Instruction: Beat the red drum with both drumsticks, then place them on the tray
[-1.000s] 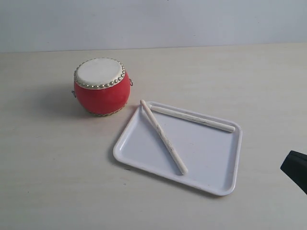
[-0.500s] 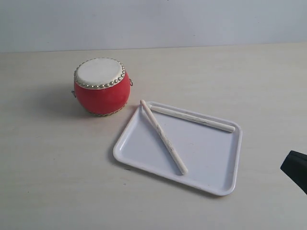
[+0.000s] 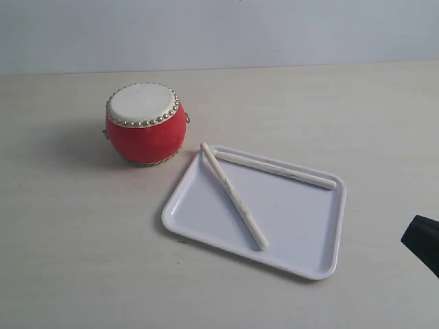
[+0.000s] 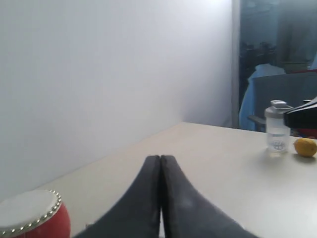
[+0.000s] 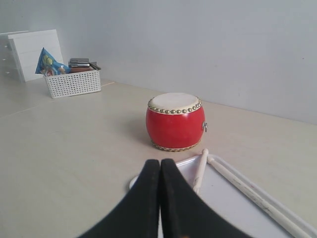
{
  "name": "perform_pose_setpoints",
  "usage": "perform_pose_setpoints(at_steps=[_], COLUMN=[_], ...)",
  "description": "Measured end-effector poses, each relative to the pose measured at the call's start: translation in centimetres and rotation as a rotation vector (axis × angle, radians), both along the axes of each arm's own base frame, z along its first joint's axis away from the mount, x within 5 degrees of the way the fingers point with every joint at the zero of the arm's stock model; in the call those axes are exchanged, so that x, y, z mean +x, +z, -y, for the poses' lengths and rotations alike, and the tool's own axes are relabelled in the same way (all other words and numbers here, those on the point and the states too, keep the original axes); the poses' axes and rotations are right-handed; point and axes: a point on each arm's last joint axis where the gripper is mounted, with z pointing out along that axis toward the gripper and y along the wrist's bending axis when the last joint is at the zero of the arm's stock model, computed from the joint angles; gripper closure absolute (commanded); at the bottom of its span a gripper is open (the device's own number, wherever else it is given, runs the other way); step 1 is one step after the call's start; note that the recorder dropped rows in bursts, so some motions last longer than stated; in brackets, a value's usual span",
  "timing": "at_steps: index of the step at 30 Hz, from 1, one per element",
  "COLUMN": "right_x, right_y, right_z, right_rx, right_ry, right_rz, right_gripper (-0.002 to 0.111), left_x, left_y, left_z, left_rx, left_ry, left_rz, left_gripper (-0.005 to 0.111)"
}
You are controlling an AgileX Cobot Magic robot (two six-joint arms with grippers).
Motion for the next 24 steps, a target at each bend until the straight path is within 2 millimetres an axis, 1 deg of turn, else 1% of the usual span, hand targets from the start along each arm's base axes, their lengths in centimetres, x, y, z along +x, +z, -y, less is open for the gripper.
perform_pose_setpoints(at_steps=[5, 12, 18, 24], right_x=[0.0, 0.0, 0.0, 0.0], right_y=[0.0, 0.0, 0.0, 0.0], right_z=[0.0, 0.0, 0.0, 0.0], right_rx=[0.0, 0.0, 0.0, 0.0], right_ry=[0.0, 0.0, 0.0, 0.0], right_rz=[0.0, 0.0, 0.0, 0.0], right_gripper=[0.108, 0.108, 0.108, 0.108], left_x=[-0.1, 0.7, 1.1, 1.1], left_y=[0.1, 0.1, 0.1, 0.4], left_z=[0.1, -0.7, -1.1, -1.2], left_rx=[-0.027, -0.13, -0.148, -0.185], left_ry=[-0.021, 0.08, 0.135, 0.141], left_rz=[-0.007, -0.125, -0.141, -0.166], left_gripper=[0.107, 0.107, 0.107, 0.107])
